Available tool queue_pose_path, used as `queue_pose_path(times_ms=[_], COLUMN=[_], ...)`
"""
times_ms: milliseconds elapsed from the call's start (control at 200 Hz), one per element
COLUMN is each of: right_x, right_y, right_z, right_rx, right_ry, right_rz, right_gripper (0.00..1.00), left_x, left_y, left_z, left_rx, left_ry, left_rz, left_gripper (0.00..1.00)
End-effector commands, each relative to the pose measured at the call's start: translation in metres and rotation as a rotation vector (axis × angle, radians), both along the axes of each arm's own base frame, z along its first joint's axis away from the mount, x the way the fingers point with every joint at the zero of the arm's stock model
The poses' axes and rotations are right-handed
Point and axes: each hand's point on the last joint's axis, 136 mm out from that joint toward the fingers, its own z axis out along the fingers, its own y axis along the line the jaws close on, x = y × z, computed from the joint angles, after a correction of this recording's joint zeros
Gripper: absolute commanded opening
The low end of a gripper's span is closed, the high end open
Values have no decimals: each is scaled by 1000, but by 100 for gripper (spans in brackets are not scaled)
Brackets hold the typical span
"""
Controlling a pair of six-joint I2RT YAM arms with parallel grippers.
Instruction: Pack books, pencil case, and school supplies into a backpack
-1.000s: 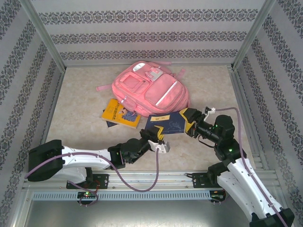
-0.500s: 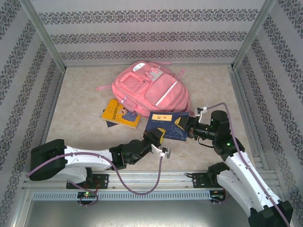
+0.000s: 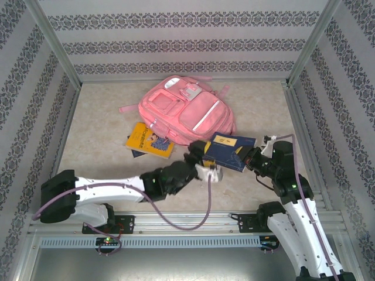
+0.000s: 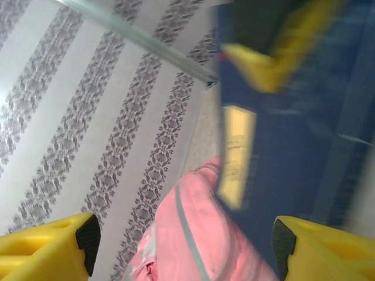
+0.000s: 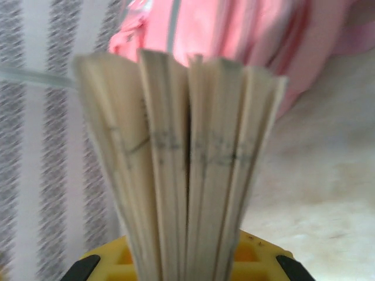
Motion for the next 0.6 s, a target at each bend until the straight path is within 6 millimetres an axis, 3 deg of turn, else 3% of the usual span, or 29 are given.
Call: queue_pose_path(times_ms=[0, 105, 240, 420, 595], right_x=[-3, -2, 6, 20, 25], right_y=[-49, -67, -65, -53, -50], right_z=[2, 2, -3, -1, -9], right_rx=[-281, -399, -419, -352, -324], right_ry=[-40, -81, -116, -161, -123], right_rz=[-161, -201, -180, -143, -133], right_gripper=[0, 0, 0, 0, 0], left_x=[37, 77, 127, 186, 212], left_y=[17, 19, 19, 23, 12], left_z=[-16, -15, -34, -71, -90], left_rx=[-142, -288, -381, -458, -497], left_ry=[443, 777, 1079, 1293, 1412], left_rz=[157, 235, 360, 444, 409], left_gripper=[76, 73, 64, 59, 54])
